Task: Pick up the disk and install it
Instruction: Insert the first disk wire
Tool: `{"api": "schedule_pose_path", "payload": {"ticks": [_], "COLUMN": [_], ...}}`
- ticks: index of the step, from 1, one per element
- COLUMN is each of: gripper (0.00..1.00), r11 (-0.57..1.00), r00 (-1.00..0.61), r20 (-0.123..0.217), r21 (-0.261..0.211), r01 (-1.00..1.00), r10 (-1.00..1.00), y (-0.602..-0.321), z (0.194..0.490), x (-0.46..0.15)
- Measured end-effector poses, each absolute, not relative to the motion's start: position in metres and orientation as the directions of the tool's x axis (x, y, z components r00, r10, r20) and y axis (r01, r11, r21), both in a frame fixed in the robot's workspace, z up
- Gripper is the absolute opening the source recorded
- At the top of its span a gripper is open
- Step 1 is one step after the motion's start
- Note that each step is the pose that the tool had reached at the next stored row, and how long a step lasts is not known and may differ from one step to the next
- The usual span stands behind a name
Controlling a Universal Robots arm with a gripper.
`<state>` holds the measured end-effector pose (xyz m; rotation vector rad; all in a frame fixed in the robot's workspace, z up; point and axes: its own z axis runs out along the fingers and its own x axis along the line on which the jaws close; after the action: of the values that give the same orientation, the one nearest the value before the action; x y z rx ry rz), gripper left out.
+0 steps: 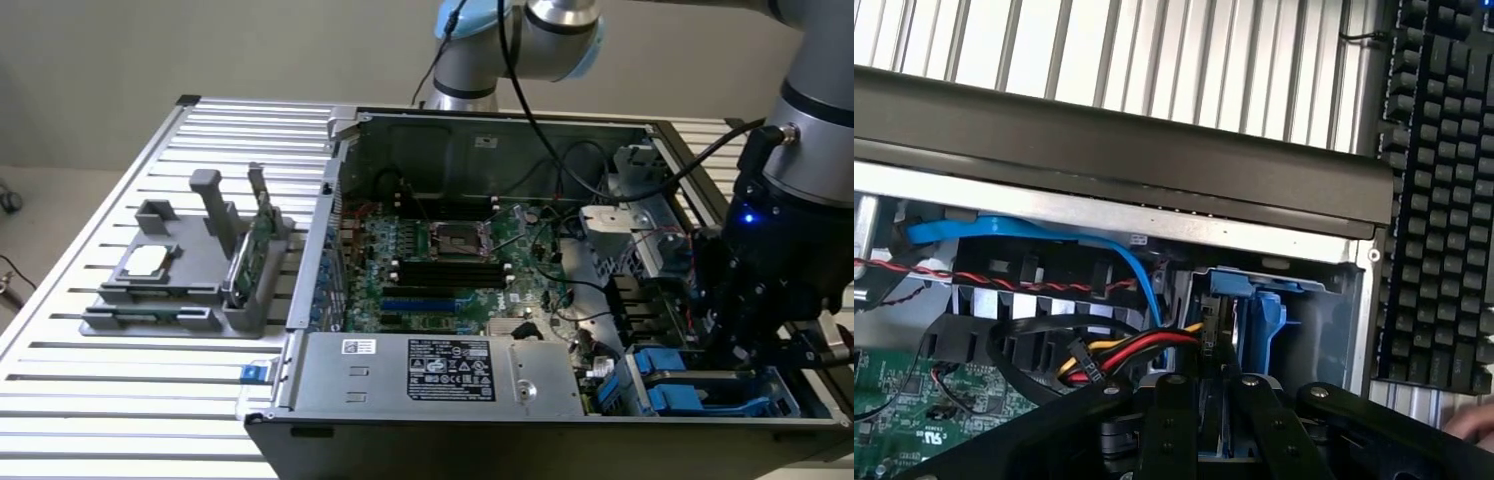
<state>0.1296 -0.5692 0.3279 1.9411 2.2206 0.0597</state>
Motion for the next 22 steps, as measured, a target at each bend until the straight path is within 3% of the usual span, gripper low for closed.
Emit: {"api": "schedule_pose_path", "payload": {"ticks": [10,12,13,22], "gripper": [0.19,0.2,0.27,0.27], "r11": [0.114,0.11,0.109,0.095], "r00": [-0.094,-0.09,-0.088,-0.073], "r20": [-0.133,-0.136,-0.138,-0.148], "r21": [0.153,0.153,0.153,0.152], "r01": [0.982,0.982,0.982,0.984], "r10": [0.987,0.987,0.987,0.986], "y": [-0.5673,-0.5663,-0.5658,-0.5617], "z": [0.3278,0.3278,0.3278,0.3366], "x": [0.129,0.129,0.129,0.1291]}}
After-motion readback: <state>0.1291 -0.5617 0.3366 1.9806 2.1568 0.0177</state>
